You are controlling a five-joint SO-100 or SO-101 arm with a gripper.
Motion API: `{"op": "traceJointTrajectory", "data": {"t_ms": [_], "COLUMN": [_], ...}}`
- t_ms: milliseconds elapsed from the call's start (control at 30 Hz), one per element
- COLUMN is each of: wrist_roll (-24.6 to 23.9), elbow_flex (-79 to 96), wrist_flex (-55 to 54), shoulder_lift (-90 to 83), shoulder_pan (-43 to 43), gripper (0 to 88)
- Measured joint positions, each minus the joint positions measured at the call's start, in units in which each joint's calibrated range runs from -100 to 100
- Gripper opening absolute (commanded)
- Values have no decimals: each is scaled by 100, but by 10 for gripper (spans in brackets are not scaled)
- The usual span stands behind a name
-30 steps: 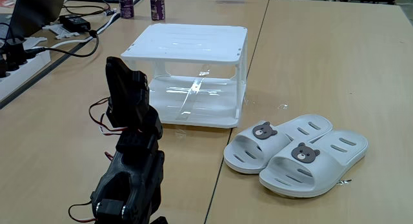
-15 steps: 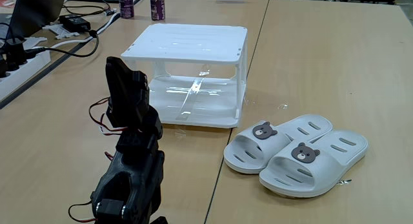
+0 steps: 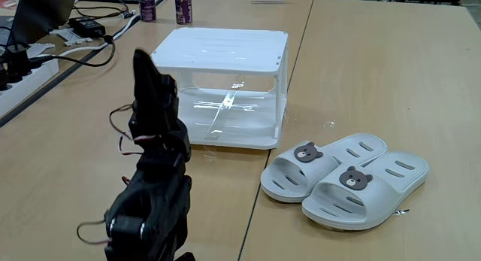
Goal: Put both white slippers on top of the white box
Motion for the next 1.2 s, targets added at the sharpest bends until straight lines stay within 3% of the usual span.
{"op": "traceJointTrajectory", "data": {"t_ms": [833, 1200], "wrist_roll": [0, 0], "elbow_flex": [-45, -296], "wrist_flex": [69, 77], "shoulder_lift": [8643, 10252], "shoulder_pan": [0, -7], "gripper": [10, 8]}}
